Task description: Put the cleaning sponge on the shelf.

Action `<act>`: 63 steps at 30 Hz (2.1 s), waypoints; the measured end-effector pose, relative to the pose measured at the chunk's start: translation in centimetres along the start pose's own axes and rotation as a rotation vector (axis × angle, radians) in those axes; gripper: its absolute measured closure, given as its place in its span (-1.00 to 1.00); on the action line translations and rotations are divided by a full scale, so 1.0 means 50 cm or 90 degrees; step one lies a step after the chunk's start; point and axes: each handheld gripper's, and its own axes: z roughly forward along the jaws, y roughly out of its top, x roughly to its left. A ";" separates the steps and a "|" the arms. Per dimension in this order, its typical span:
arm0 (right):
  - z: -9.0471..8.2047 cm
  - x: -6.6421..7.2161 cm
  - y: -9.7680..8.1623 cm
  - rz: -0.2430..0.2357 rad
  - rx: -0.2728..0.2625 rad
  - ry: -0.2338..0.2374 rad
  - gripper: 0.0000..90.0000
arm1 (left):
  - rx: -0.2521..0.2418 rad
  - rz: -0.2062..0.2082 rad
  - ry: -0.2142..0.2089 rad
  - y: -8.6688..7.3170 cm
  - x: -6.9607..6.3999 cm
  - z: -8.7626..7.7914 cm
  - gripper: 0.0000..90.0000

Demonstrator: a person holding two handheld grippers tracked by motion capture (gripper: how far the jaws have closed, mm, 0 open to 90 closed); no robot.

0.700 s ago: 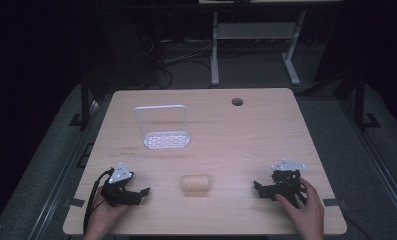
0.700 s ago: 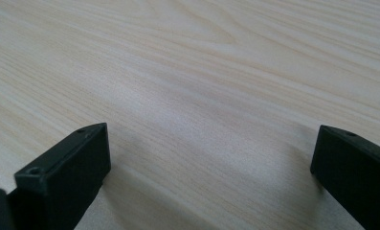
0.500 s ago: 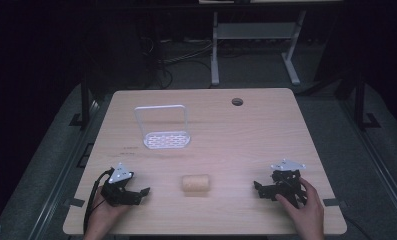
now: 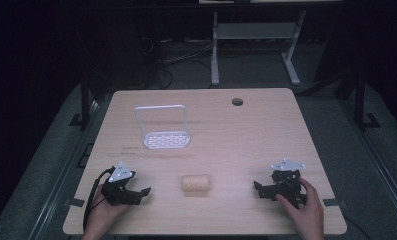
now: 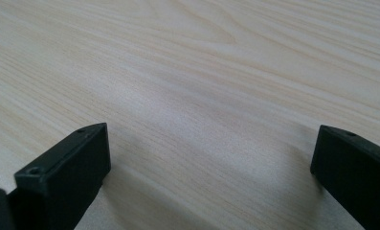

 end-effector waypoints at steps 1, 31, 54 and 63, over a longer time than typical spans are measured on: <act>0.000 0.000 0.000 0.000 0.000 0.000 -1.00 | 0.001 0.003 -0.007 0.003 -0.001 -0.001 -0.69; 0.000 0.000 0.000 -0.001 0.000 -0.001 -1.00 | -0.014 0.067 -0.077 0.059 -0.035 0.002 -0.69; 0.000 0.000 0.000 -0.002 -0.001 -0.001 -1.00 | -0.016 0.119 -0.139 0.102 -0.060 0.017 -0.69; 0.000 0.000 0.000 -0.002 -0.001 -0.001 -1.00 | -0.009 0.150 -0.161 0.126 -0.069 0.024 -0.69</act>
